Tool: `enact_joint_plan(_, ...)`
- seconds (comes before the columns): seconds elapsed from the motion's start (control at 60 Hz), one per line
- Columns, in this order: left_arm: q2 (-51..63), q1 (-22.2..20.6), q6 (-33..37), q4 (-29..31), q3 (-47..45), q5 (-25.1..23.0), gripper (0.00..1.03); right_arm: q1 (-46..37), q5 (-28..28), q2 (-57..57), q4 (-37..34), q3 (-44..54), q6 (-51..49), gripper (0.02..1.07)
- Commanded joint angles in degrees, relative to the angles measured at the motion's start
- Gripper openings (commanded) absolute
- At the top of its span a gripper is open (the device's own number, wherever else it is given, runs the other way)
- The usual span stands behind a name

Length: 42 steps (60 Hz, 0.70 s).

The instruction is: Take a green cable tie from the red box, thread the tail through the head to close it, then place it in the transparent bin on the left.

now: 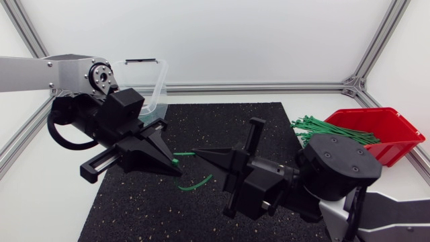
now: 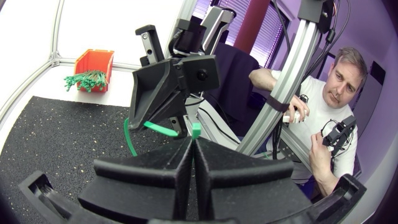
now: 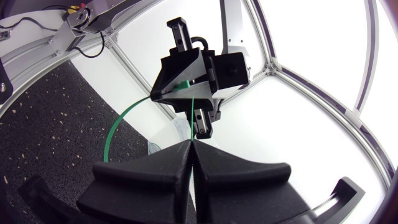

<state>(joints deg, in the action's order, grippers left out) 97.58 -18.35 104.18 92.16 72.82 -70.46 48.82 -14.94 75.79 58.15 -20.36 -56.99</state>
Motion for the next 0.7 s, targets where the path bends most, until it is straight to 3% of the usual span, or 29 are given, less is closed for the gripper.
enact_joint_plan(0.0,0.7,0.9,2.4,1.8,1.0,-0.2,0.03,0.4,0.0,0.9,0.6,0.2,-0.2,0.08)
enact_joint_plan(0.55,-0.5,1.6,2.9,2.5,0.4,-0.2,0.03,2.1,0.0,-0.3,0.6,0.8,-1.8,0.08)
enact_joint_plan(0.65,-0.5,1.6,3.0,2.5,0.0,-0.3,0.03,2.8,2.1,0.1,0.6,1.6,-2.9,0.35)
enact_joint_plan(0.683,-0.5,1.6,3.0,2.5,0.0,-0.3,0.03,2.8,2.2,0.1,0.6,1.5,-2.9,0.36)
